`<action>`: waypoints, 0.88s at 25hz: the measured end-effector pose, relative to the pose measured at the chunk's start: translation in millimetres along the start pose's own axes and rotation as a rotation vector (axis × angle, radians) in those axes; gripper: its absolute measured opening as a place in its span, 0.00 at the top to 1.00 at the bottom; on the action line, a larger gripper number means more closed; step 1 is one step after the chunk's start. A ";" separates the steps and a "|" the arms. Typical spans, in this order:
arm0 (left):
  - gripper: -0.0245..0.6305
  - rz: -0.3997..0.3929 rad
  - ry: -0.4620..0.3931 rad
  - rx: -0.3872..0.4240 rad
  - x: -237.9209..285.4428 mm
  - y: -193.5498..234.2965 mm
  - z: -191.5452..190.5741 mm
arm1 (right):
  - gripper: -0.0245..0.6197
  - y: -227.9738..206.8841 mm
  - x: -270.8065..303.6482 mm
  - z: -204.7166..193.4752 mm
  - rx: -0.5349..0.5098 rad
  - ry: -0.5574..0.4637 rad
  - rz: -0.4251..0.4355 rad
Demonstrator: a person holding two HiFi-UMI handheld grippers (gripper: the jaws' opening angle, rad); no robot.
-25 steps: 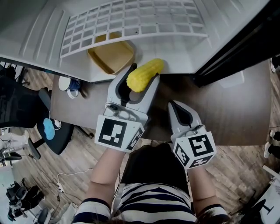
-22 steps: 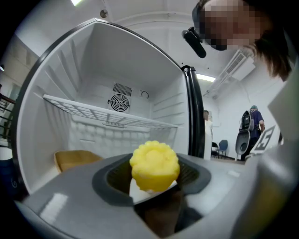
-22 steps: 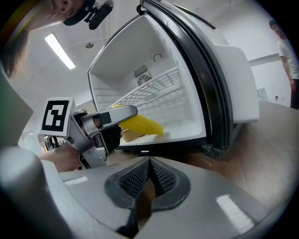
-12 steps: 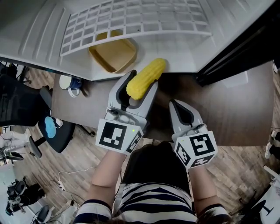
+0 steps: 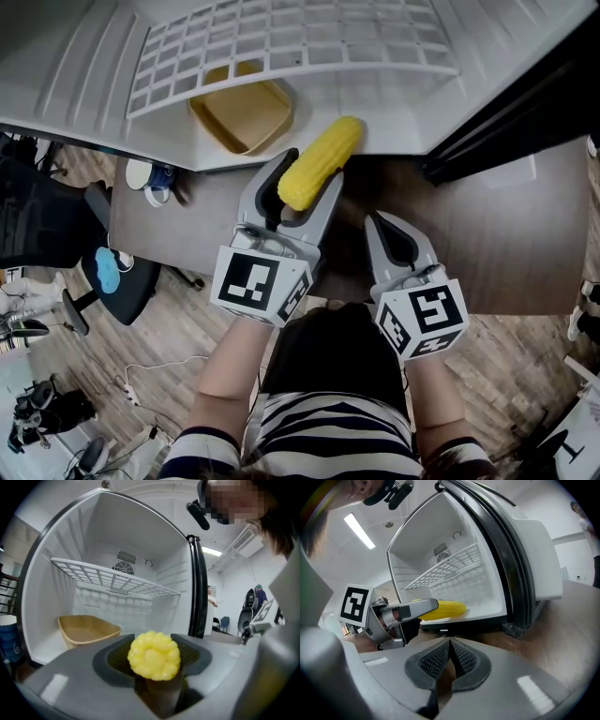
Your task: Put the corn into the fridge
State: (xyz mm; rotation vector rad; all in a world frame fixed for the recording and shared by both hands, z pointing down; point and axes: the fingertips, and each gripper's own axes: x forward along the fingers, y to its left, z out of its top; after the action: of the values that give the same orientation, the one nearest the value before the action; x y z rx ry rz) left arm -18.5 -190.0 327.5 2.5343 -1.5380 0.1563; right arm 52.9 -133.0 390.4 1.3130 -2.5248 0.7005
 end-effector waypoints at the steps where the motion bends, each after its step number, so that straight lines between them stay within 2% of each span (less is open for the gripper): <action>1: 0.96 0.003 0.006 0.000 3.2 -0.1 -0.2 | 0.98 -0.2 0.1 0.0 0.000 0.001 0.000; 13: 0.96 0.008 0.054 0.072 36.8 -8.2 0.9 | 0.98 -2.6 1.0 -4.2 -0.004 0.011 0.000; 18: 0.96 0.023 0.096 0.086 49.4 -5.6 -2.7 | 0.98 -5.2 2.0 -5.8 -0.002 0.016 -0.004; 22: 0.96 0.029 0.128 0.130 57.1 -7.0 -2.2 | 0.98 -5.8 3.5 -7.2 -0.002 0.020 -0.003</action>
State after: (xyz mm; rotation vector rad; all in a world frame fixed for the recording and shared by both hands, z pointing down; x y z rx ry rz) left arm 14.0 -236.0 339.3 2.5429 -1.5633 0.4273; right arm 55.4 -134.8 399.9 1.3021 -2.5073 0.7064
